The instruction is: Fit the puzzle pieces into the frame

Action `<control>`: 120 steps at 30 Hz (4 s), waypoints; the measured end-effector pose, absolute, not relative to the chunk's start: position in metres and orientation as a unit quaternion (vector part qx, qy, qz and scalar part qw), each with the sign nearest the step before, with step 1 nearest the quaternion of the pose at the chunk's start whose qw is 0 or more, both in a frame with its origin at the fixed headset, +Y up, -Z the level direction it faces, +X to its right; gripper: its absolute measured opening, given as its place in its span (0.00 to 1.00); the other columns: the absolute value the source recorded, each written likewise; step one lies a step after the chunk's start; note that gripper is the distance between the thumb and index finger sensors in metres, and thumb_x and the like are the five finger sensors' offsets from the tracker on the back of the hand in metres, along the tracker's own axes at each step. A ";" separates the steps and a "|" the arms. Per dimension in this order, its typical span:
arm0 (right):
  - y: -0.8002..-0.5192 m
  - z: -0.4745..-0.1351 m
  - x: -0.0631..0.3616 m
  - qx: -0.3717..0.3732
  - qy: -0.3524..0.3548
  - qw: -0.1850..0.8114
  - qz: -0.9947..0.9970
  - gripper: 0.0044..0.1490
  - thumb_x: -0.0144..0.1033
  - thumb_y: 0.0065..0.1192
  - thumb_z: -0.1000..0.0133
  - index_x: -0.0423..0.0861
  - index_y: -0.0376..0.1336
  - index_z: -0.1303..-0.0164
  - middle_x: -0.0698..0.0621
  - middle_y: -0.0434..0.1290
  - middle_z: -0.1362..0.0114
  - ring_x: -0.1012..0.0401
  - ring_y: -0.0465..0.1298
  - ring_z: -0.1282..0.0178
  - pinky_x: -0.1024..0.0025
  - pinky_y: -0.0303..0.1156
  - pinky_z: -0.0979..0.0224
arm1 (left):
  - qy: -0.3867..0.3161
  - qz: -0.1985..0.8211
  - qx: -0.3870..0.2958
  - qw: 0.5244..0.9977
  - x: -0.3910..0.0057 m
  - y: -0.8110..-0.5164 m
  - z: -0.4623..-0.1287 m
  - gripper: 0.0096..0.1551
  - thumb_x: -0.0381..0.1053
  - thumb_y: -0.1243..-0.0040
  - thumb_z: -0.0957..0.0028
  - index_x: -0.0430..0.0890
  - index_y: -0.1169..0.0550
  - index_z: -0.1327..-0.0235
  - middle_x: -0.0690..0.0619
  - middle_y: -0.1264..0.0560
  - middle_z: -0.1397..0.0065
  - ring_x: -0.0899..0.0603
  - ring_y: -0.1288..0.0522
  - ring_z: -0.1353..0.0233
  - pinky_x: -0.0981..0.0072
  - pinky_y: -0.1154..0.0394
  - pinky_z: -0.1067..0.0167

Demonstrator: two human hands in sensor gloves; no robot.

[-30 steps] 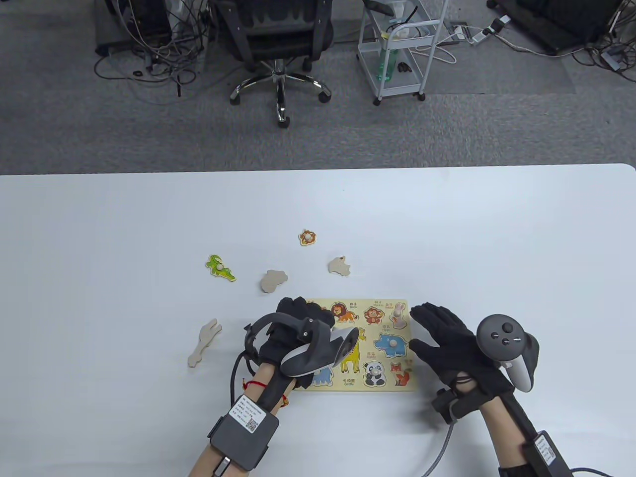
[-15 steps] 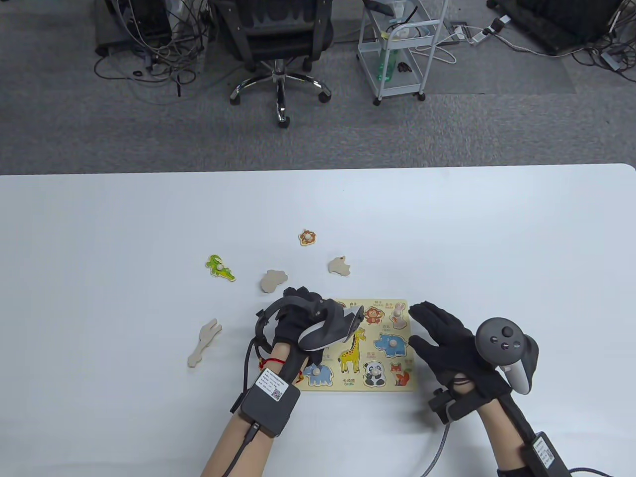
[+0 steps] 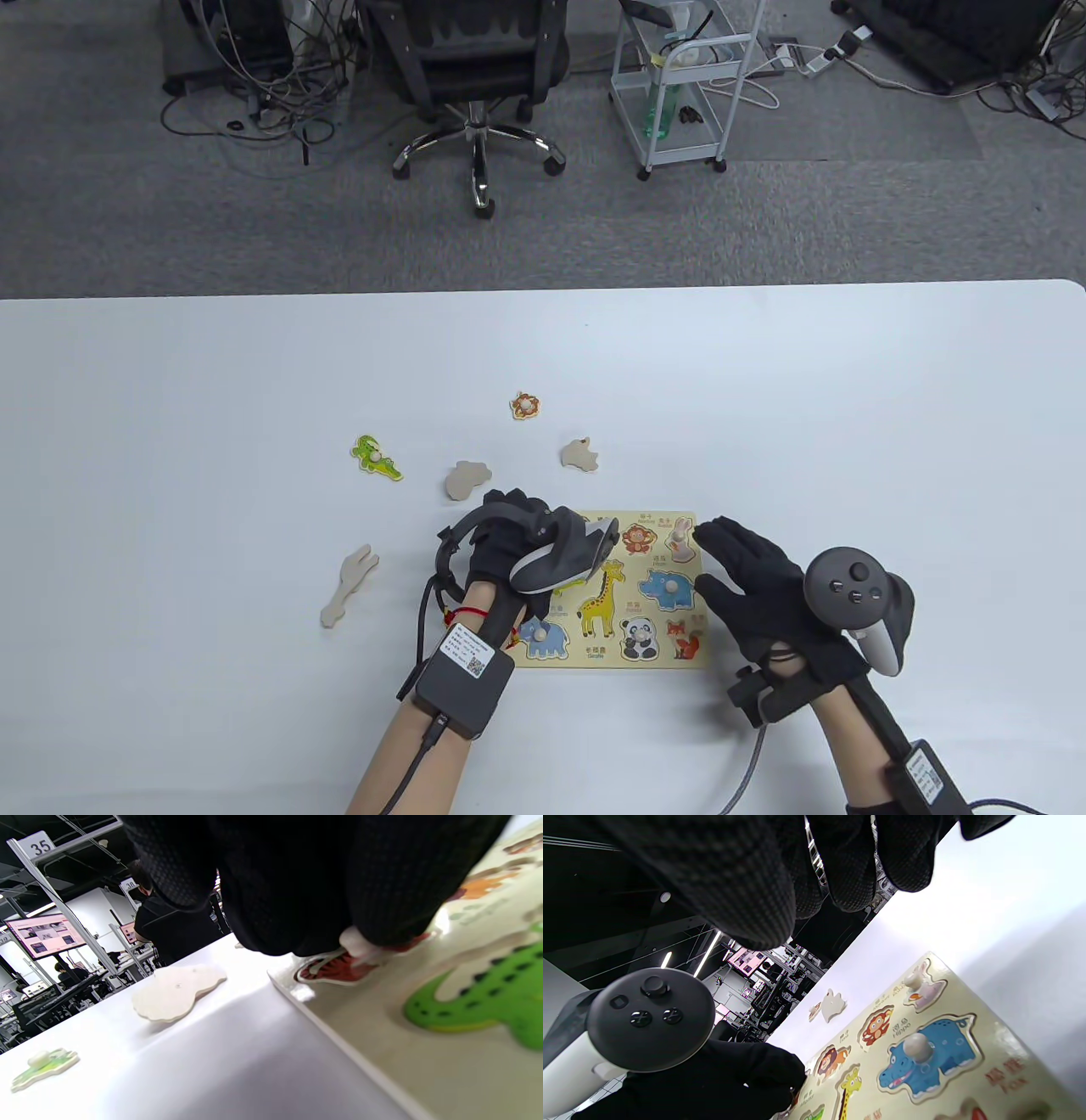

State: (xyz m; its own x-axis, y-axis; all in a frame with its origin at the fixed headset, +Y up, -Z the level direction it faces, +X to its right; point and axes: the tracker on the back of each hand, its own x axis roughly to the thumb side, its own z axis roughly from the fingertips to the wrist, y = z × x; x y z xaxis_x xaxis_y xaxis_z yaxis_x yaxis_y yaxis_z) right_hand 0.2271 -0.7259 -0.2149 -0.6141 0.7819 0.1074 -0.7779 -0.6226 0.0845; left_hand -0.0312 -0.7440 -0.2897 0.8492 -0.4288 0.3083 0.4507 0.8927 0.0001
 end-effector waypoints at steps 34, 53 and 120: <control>-0.724 -0.215 0.240 0.033 0.009 0.463 0.886 0.37 0.41 0.77 0.49 0.43 0.67 0.29 0.36 0.67 0.21 0.33 0.66 0.23 0.27 0.55 0.25 | -0.055 -0.219 -0.099 0.969 0.022 -0.749 -0.383 0.36 0.56 0.27 0.54 0.72 0.28 0.31 0.64 0.28 0.18 0.51 0.19 0.27 0.56 0.29 0.22; -0.724 -0.216 0.248 0.006 -0.002 0.489 0.872 0.37 0.41 0.75 0.48 0.42 0.67 0.30 0.34 0.68 0.22 0.33 0.67 0.25 0.26 0.55 0.26 | -0.039 -0.173 -0.017 0.984 0.001 -0.745 -0.393 0.26 0.54 0.34 0.50 0.66 0.21 0.37 0.66 0.15 0.33 0.55 0.12 0.38 0.59 0.23 0.29; -0.689 -0.150 0.146 0.149 -0.141 0.214 0.955 0.34 0.44 0.87 0.59 0.42 0.76 0.46 0.41 0.82 0.40 0.43 0.80 0.44 0.40 0.73 0.35 | -0.058 0.452 -0.094 0.885 -0.054 -0.733 -0.197 0.23 0.62 0.32 0.51 0.53 0.11 0.50 0.56 0.10 0.49 0.51 0.10 0.56 0.54 0.18 0.43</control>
State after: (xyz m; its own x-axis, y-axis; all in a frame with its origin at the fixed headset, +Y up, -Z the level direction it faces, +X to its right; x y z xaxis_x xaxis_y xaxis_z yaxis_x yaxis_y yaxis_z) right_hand 0.1460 -0.6886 -0.1499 -0.8641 0.3673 0.3442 -0.4512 -0.8682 -0.2063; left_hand -0.0538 -0.7327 -0.1972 0.5843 0.8114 0.0179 -0.7894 0.5733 -0.2195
